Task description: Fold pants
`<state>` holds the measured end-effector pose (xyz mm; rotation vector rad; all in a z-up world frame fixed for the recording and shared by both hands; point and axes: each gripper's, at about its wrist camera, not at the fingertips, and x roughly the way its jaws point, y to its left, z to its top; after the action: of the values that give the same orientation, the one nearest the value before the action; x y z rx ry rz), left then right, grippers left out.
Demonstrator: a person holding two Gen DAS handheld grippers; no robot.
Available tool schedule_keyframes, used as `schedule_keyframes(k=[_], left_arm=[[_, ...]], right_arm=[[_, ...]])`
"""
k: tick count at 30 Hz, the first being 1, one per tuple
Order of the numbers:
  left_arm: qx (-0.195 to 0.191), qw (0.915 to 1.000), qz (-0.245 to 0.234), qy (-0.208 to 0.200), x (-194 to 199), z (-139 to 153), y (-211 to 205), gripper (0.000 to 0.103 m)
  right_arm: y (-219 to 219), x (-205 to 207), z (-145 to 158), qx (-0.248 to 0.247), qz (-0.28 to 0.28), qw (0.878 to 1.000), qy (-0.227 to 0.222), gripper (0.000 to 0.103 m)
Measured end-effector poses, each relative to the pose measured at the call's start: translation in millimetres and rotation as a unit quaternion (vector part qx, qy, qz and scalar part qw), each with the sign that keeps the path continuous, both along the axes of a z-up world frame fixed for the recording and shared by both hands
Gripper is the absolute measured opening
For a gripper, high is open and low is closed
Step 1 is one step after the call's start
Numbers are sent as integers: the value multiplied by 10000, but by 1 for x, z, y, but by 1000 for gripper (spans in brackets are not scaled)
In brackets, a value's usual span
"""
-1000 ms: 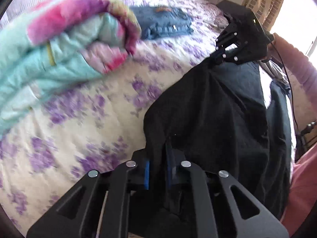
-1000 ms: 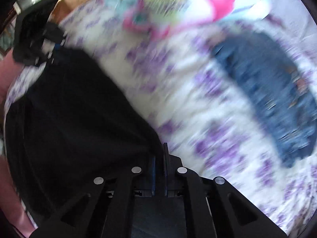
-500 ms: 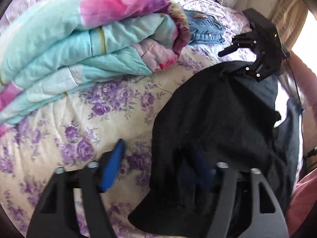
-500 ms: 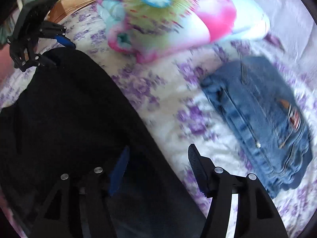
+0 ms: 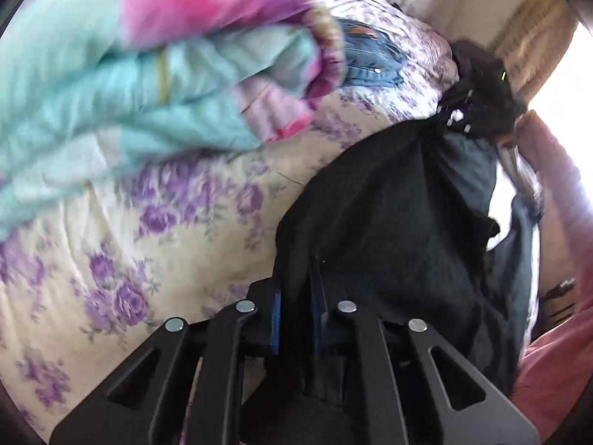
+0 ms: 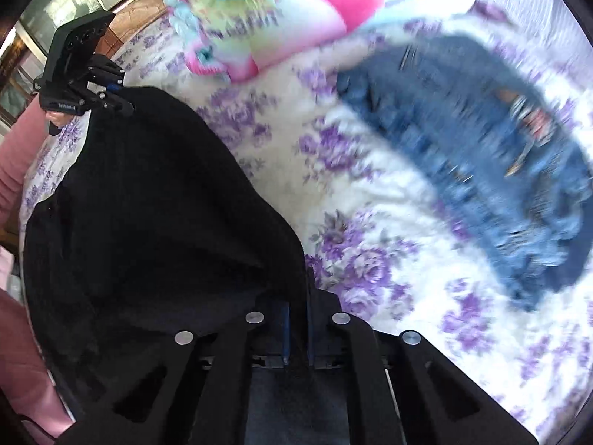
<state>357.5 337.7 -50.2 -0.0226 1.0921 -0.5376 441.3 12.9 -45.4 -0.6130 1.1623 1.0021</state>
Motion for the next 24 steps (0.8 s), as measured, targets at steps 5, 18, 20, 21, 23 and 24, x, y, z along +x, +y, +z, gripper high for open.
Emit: schedule_keyframes(k=[5, 18, 20, 21, 23, 24], left_arm=[[100, 9983, -22, -574, -28, 49, -18, 9], [723, 9698, -1401, -1862, -233, 131, -91, 9], [751, 9669, -1641, -1802, -261, 119, -101, 9], [785, 9658, -1733, -1764, -270, 111, -105, 9], [880, 9656, -1887, -1555, -287, 87, -115, 9], [934, 9655, -1940, -1464, -289, 73, -118, 9]], right_arm=[[-27, -39, 57, 229, 4, 9962, -837, 6], [-71, -288, 114, -342, 969, 9549, -2784, 6], [-69, -323, 104, -529, 1187, 9478, -2913, 6], [-69, -344, 90, -632, 1323, 9443, -2947, 6], [-69, -369, 65, -836, 1520, 9375, -3018, 6], [-70, -382, 45, -973, 1629, 9324, -3076, 6]])
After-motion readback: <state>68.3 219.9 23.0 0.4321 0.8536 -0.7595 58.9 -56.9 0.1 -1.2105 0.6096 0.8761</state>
